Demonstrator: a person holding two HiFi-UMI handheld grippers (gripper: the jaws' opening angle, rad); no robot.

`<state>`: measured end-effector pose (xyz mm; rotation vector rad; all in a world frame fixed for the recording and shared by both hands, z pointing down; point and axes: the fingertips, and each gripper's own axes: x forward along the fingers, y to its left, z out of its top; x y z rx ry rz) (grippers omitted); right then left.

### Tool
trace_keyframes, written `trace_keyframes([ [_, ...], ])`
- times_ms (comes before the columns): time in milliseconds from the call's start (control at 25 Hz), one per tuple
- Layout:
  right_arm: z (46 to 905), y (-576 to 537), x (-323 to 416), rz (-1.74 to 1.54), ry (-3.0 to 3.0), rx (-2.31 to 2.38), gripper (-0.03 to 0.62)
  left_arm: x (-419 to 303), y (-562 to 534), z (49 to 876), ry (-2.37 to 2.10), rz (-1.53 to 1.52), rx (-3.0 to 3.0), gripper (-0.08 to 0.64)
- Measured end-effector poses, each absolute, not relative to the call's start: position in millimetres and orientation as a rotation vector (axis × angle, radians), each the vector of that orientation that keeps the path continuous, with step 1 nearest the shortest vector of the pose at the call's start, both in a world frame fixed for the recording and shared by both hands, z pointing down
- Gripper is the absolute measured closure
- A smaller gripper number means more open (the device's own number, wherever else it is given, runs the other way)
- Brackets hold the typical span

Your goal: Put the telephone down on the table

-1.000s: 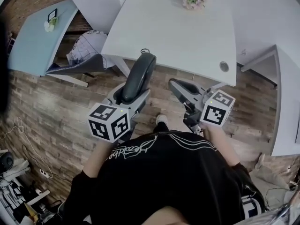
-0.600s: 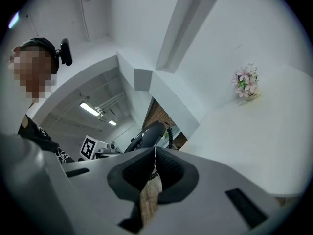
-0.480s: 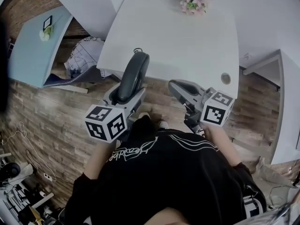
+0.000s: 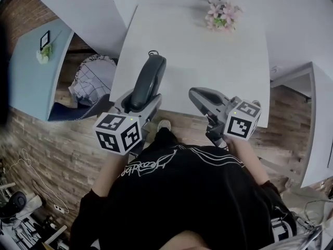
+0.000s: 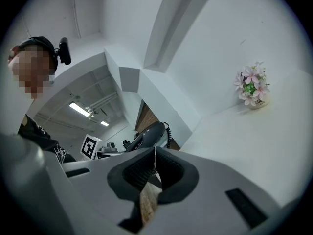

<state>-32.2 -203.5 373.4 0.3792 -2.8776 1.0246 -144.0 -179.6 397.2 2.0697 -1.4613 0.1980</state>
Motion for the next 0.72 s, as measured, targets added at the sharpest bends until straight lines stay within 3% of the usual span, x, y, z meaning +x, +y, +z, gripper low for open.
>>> trace_keyframes([
  [720,408,-312,-89,1.176,-2.773,0.649,0.552,-239,-331,459,-1.380,0.355,2.109,0.273],
])
